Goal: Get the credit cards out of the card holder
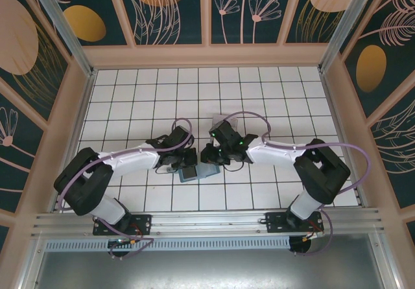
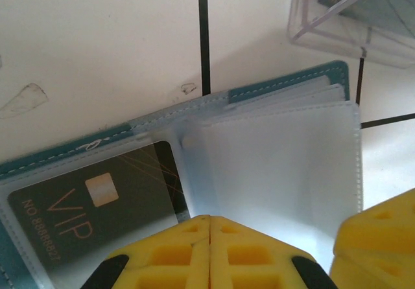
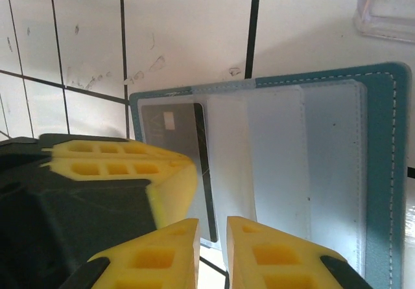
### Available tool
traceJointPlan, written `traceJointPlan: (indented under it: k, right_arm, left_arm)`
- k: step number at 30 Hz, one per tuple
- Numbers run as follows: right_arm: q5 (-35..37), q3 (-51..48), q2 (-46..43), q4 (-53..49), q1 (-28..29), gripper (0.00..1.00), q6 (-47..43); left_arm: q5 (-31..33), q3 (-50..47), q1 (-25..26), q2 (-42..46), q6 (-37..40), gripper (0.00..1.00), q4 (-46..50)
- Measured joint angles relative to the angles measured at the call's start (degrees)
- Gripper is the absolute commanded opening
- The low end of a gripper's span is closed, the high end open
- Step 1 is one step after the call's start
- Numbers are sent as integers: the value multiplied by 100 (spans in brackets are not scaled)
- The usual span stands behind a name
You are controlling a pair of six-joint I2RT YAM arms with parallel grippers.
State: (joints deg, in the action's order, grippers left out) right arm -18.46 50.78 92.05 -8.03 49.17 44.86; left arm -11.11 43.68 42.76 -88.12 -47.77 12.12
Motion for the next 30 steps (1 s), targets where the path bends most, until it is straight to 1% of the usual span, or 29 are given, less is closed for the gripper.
traceJointPlan:
  k: [7, 15, 21, 30]
  right_arm:
    - [-295, 125, 424, 94, 4, 19, 33]
    - [-463, 389, 839, 114, 7, 19, 24]
    - [-608, 448, 1001, 170, 7, 24, 13]
    - [-868, 619, 1161, 247, 61, 24, 0]
  left_arm:
    - [105, -61, 0, 20, 55, 8, 15]
    - [365, -382, -20, 479, 55, 9, 210]
    - [422, -619, -87, 697, 9, 9, 271]
    - [459, -728, -205, 730, -7, 9, 361]
